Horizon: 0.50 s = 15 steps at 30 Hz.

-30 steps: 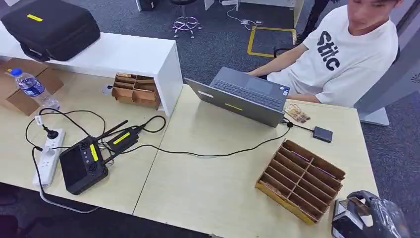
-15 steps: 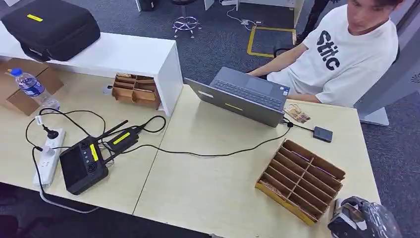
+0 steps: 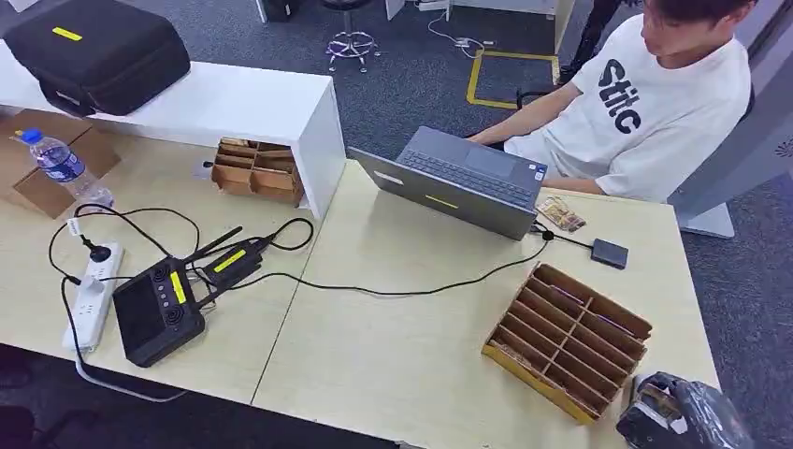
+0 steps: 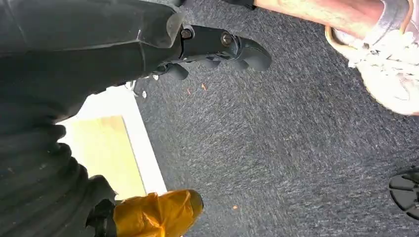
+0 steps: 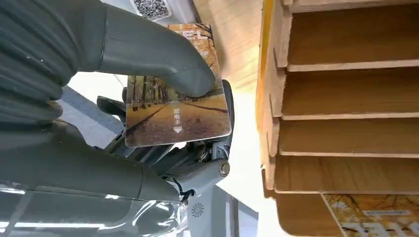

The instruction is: Pass the card to the sensor for recognition and then transmit it.

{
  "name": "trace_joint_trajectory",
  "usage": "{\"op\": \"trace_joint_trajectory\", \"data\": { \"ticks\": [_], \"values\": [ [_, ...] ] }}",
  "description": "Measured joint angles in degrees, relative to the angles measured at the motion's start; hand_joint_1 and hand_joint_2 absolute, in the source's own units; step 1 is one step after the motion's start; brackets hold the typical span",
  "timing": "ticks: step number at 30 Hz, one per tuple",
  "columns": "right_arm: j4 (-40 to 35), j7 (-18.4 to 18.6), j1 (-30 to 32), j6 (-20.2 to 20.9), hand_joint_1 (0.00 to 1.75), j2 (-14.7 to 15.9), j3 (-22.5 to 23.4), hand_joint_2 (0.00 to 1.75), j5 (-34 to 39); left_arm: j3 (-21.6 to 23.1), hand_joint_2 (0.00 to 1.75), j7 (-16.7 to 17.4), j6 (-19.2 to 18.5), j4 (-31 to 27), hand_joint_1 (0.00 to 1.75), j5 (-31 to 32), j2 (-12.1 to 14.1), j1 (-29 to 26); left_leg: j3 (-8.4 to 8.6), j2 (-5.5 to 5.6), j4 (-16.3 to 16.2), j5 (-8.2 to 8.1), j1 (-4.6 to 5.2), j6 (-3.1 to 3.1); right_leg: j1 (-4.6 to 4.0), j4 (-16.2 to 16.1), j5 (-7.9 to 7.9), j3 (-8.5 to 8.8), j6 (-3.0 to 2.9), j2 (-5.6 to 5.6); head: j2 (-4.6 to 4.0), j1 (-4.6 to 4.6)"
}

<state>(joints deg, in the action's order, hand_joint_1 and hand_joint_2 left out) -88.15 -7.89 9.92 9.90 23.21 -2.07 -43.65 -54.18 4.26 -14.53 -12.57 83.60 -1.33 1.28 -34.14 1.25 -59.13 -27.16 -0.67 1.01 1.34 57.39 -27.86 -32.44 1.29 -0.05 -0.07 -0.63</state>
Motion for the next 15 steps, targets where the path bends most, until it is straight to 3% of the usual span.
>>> {"op": "trace_joint_trajectory", "data": {
  "ticks": [3, 6, 11, 15],
  "values": [
    [0.18, 0.02, -0.10, -1.62, 1.75, 0.09, -0.70, 1.75, 0.35, -0.07, 1.75, 0.00, 0.00, 0.00, 0.00, 0.20, 0.04, 0.00, 0.02, 0.01, 0.00, 0.00, 0.00, 0.00, 0.00, 0.00, 0.00, 0.03, 0.00, -0.01, 0.00, -0.02],
    [-0.37, -0.79, -0.09, -5.74, 1.75, -0.02, -1.16, 1.75, -0.93, -0.42, 1.75, 0.00, 0.02, 0.00, 0.00, 0.15, 0.00, 0.01, 0.02, 0.00, 0.00, 0.00, 0.01, 0.00, 0.00, 0.00, 0.00, 0.03, 0.00, 0.01, 0.00, 0.00],
    [-6.29, 1.22, -2.04, -12.70, 1.75, -2.97, -1.16, 1.75, -12.01, -1.09, 1.75, 0.59, 0.11, 0.00, 0.00, 0.35, -0.41, 0.03, 0.04, -0.09, 0.01, 0.00, 0.00, 0.01, 0.00, 0.03, 0.01, 0.01, 0.00, 0.13, 0.00, -0.04],
    [-10.46, 1.14, -7.20, -14.19, 1.75, -5.57, -1.55, 1.75, -17.37, -1.09, 1.75, 0.61, -0.43, 0.00, 0.00, 1.27, -0.79, 0.20, 0.08, -0.26, 0.02, 0.02, -0.01, 0.01, -0.01, 0.07, 0.02, 0.03, -0.02, 0.23, 0.00, 0.00]
  ]
}}
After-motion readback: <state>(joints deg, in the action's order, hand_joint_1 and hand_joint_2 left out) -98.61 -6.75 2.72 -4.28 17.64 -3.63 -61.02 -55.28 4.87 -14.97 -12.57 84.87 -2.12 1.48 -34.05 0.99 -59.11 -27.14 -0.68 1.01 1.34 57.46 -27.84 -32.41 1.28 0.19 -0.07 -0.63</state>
